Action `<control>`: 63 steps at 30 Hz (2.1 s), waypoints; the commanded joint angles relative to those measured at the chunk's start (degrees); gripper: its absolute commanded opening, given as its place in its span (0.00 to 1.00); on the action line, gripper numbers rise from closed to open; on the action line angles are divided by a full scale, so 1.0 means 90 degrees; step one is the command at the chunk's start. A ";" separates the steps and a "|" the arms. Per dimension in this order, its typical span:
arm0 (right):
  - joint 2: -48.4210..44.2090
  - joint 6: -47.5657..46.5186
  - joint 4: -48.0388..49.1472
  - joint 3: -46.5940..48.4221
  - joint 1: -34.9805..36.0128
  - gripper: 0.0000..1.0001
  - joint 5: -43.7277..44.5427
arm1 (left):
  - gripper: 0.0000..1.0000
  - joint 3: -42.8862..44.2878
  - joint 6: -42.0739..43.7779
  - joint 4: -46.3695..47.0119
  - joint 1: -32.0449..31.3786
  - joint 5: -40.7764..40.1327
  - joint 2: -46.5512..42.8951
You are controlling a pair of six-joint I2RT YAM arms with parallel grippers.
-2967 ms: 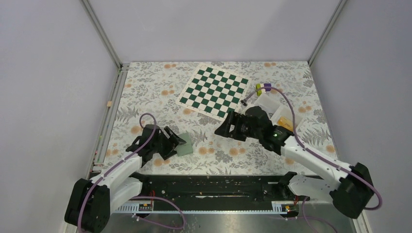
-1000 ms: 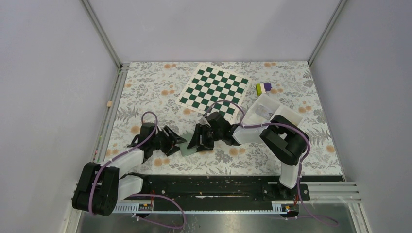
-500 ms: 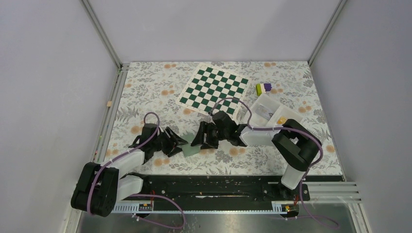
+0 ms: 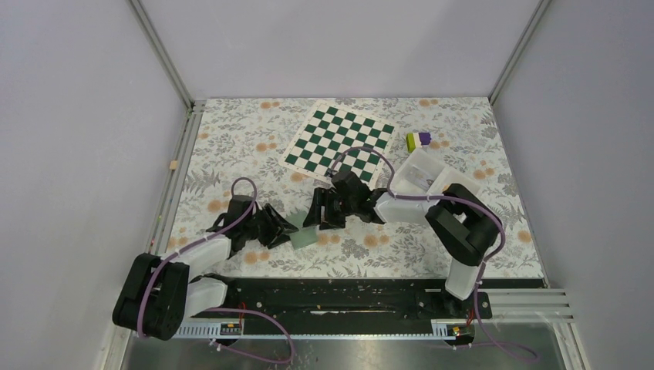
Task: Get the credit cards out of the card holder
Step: Open the card holder at the center of the board.
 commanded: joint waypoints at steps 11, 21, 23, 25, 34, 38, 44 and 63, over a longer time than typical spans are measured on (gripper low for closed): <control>0.0601 0.0081 0.0490 0.0239 -0.0392 0.67 -0.0807 | 0.42 -0.0106 0.0051 0.0232 -0.0161 -0.0051 0.0745; 0.0722 -0.0092 0.0137 0.0484 -0.0400 0.67 -0.0849 | 0.42 -0.0073 0.0038 0.0415 -0.0169 0.0057 0.0895; 0.0738 -0.0139 0.0116 0.0488 -0.0399 0.67 -0.0869 | 0.41 -0.0030 0.0041 0.0480 -0.0174 0.0087 0.0988; 0.0832 -0.0109 0.0192 0.0508 -0.0405 0.67 -0.1044 | 0.41 0.0015 0.0011 0.0570 -0.0183 0.0183 0.1130; 0.0462 0.0376 0.1233 0.0167 -0.0443 0.34 -0.1522 | 0.39 -0.0009 -0.0181 0.0870 -0.0294 0.0380 0.1253; 0.0285 0.0962 0.2150 -0.0189 -0.0583 0.15 -0.1766 | 0.38 -0.0083 -0.0257 0.1016 -0.0361 0.0435 0.1256; 0.0416 0.1040 0.2270 -0.0218 -0.0603 0.12 -0.1996 | 0.38 -0.0130 -0.0298 0.1193 -0.0421 0.0501 0.1261; -0.0042 0.0686 0.1542 -0.0291 -0.0594 0.00 -0.1901 | 0.39 -0.0275 -0.0400 0.1442 -0.0603 0.0675 0.1028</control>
